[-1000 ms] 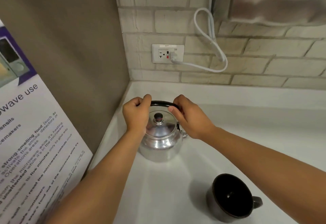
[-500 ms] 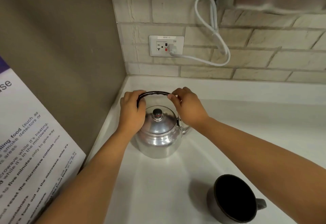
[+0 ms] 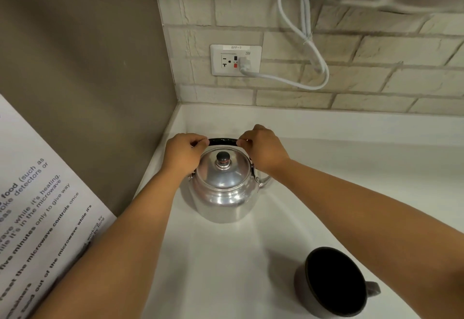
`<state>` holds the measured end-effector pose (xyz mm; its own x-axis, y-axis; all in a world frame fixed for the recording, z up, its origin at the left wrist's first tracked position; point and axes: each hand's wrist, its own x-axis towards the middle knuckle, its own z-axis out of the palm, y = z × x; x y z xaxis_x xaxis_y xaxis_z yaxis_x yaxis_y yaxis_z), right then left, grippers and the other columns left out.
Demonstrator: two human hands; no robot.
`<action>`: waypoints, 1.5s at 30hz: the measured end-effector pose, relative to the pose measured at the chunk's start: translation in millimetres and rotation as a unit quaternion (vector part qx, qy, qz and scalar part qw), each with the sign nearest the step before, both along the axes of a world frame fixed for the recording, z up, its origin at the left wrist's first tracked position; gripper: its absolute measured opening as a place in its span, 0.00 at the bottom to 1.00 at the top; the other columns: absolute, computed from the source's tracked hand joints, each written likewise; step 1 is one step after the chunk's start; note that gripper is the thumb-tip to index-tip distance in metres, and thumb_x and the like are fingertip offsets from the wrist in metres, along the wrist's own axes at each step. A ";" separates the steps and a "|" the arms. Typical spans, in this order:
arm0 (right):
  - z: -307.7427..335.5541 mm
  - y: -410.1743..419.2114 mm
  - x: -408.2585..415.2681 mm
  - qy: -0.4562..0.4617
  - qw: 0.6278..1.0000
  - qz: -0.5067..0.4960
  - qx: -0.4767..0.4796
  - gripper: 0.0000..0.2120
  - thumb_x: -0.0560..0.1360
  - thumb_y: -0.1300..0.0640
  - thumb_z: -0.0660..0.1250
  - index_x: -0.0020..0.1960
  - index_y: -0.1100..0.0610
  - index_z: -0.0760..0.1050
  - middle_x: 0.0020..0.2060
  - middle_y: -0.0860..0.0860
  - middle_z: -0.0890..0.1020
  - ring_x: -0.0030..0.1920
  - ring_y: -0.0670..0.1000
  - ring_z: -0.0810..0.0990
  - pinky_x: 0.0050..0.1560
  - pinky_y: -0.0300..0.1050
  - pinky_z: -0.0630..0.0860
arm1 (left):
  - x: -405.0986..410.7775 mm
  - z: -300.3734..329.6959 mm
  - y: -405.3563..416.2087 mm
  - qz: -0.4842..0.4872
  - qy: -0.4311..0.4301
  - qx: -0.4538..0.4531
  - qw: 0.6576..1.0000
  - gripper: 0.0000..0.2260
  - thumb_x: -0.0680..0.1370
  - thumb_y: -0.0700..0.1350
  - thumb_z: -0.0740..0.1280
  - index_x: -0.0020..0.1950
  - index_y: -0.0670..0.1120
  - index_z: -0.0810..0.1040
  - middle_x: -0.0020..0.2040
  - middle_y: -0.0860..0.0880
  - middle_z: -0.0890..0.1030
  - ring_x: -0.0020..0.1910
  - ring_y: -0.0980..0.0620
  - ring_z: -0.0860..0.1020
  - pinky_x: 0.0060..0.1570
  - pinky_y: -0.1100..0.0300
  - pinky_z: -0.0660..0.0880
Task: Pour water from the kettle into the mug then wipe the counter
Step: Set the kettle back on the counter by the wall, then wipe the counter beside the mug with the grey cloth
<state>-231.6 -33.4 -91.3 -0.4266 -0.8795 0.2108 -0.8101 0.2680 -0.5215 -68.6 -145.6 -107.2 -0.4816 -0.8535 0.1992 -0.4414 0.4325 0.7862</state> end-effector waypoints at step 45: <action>-93.9 312.3 -4.8 0.120 0.957 0.011 0.262 0.26 0.81 0.47 0.42 0.76 0.46 0.36 0.77 0.52 0.39 0.75 0.63 0.36 0.74 0.64 0.39 | 106.9 -92.9 337.3 -0.072 -0.284 -0.133 0.947 0.29 0.82 0.59 0.45 0.79 0.45 0.51 0.80 0.49 0.52 0.77 0.54 0.47 0.72 0.60 0.39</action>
